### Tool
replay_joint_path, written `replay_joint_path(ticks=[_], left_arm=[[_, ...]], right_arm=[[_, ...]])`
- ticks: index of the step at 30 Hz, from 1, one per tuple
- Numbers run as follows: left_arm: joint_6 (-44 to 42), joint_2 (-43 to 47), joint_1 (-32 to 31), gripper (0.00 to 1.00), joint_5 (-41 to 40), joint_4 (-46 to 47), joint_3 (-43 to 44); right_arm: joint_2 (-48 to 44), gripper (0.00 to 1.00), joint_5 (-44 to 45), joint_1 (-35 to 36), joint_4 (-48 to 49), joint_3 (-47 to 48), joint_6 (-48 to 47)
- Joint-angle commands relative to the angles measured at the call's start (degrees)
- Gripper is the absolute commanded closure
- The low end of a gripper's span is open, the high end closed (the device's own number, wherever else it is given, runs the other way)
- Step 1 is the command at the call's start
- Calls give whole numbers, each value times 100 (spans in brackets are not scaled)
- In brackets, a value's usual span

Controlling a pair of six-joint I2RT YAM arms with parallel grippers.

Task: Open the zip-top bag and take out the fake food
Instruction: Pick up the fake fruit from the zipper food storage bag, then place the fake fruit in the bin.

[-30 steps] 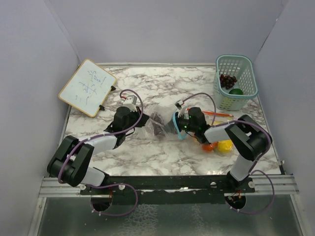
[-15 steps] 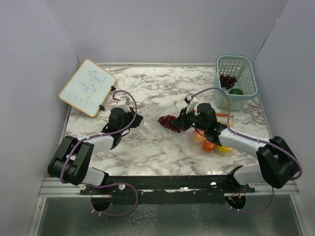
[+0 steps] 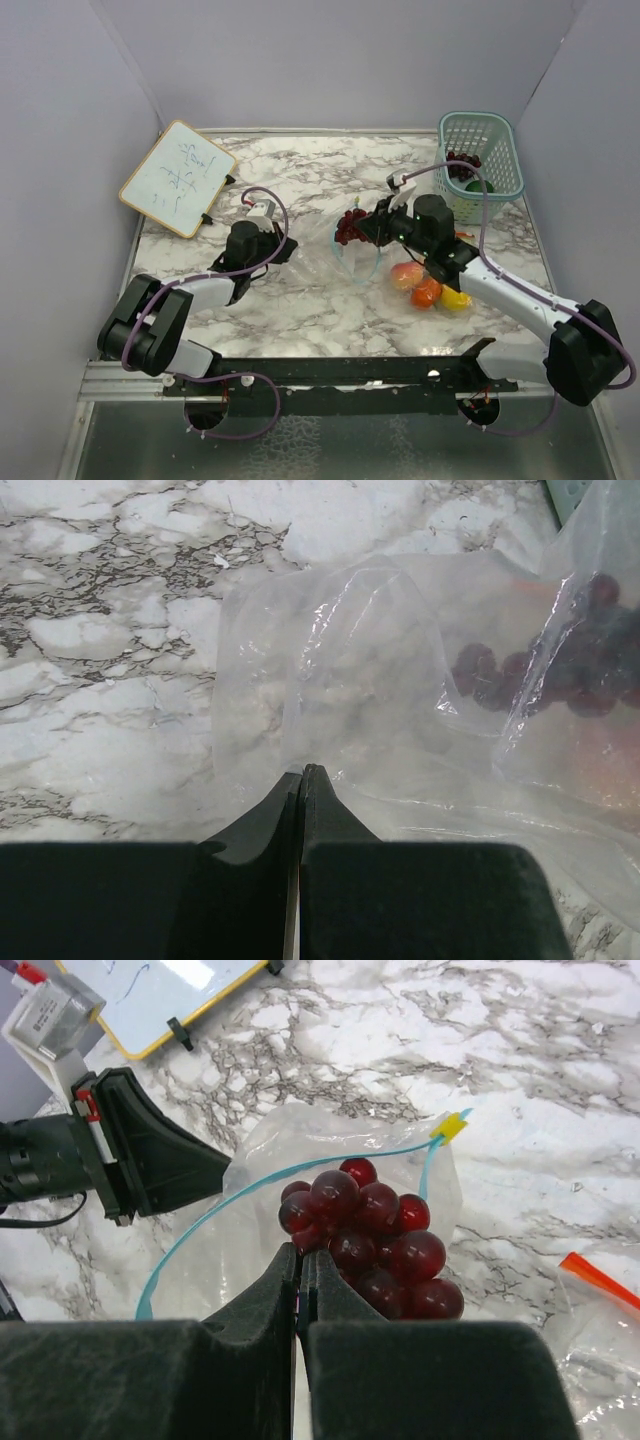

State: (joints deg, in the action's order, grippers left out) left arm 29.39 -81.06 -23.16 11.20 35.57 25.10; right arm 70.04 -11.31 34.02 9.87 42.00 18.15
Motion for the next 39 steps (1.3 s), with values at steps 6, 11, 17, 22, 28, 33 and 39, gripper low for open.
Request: replay_joint_path(ticks=[6,11,17,22,28,33,39], left_arm=[[-147,10,41,100,-296,-345,93],[-83,-64,99,100,-220,-290,110],[-77,-68,110,100,-206,-303,113],[-52,-75,112,100,-213,-301,123],[135,-192,118,100,-314,-201,115],[239,-259,114,100,-430,-224,245],[262,-303,114,100,-518,-327,476]], right_arm=[[-304,98,368,-626,-1058,1217,-471],[-307,98,421,-1239,-1518,1741,-611],[-167,98,1206,-1748,-1733,2419,-733],[-96,98,2635,-1842,-1618,2756,-1088],[-146,98,3713,-2129,-1074,2382,-1408],[95,98,3899,-2497,-884,1951,-1532],[361,98,3719,-2818,-798,1740,-1314]])
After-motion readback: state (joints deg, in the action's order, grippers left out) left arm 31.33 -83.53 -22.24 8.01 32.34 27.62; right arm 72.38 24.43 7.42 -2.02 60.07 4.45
